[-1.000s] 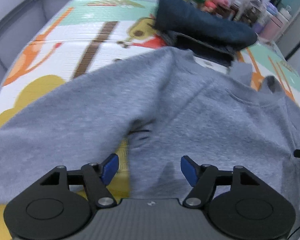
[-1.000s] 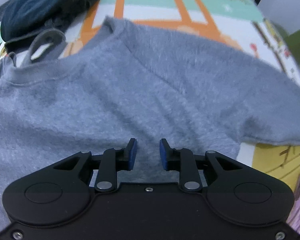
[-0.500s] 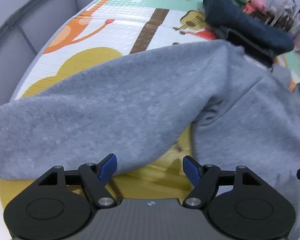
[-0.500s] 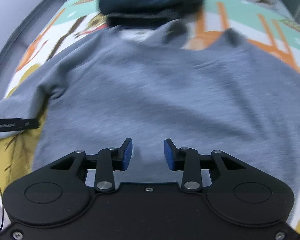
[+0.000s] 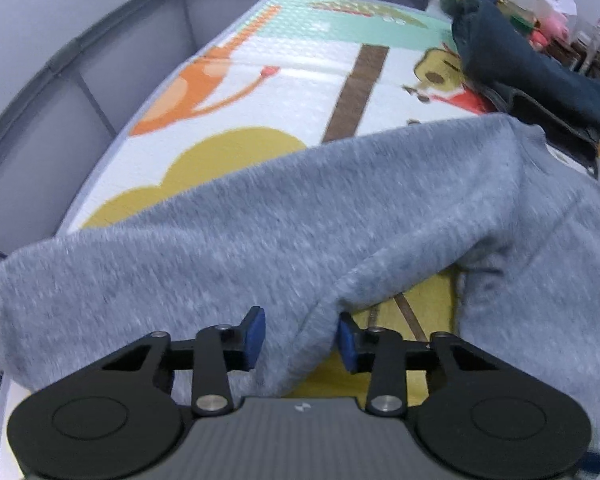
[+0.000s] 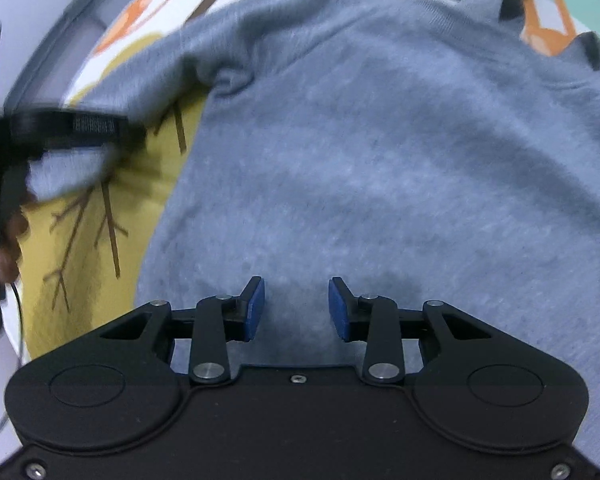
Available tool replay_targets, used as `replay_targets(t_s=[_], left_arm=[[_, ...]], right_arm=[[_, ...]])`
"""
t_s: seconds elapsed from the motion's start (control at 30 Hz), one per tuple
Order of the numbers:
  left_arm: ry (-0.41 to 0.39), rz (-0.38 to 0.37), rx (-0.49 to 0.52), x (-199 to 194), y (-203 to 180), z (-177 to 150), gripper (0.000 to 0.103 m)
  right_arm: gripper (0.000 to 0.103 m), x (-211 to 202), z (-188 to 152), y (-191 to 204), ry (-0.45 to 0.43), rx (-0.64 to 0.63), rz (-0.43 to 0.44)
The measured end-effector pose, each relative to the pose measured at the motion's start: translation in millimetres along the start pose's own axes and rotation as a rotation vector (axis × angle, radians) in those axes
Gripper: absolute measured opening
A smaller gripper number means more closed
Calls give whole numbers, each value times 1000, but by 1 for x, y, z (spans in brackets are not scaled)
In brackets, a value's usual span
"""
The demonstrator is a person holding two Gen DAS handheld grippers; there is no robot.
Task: Fold clothes
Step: 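Move the left gripper to the sleeve cuff lying across the body, then grasp the sleeve cuff with the left gripper and pull it outward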
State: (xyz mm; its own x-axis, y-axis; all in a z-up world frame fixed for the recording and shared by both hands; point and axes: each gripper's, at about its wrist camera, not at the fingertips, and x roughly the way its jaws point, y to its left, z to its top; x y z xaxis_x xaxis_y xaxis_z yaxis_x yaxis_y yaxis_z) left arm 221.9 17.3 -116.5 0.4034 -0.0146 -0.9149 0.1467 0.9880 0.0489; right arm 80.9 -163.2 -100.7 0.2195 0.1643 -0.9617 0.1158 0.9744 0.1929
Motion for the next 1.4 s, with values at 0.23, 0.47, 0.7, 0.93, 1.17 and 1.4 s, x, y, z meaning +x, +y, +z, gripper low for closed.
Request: replay_targets(t_s=[0.23, 0.47, 0.7, 0.93, 1.17, 1.4], left_arm=[[-46, 108, 15, 12, 2, 21, 32], [-75, 201, 14, 26, 8, 43, 38], [-87, 235, 9, 34, 13, 59, 42], [-71, 199, -31, 19, 23, 61, 55], [-93, 116, -113, -15, 50, 35, 69], [-93, 157, -267, -24, 101, 9, 71]], right_arm=[[34, 3, -7, 3, 0, -20, -18], [35, 5, -6, 4, 5, -48, -27], [36, 6, -5, 0, 8, -55, -14], [38, 7, -6, 4, 7, -78, -23], [41, 9, -8, 10, 0, -79, -37], [40, 5, -9, 11, -15, -46, -45]])
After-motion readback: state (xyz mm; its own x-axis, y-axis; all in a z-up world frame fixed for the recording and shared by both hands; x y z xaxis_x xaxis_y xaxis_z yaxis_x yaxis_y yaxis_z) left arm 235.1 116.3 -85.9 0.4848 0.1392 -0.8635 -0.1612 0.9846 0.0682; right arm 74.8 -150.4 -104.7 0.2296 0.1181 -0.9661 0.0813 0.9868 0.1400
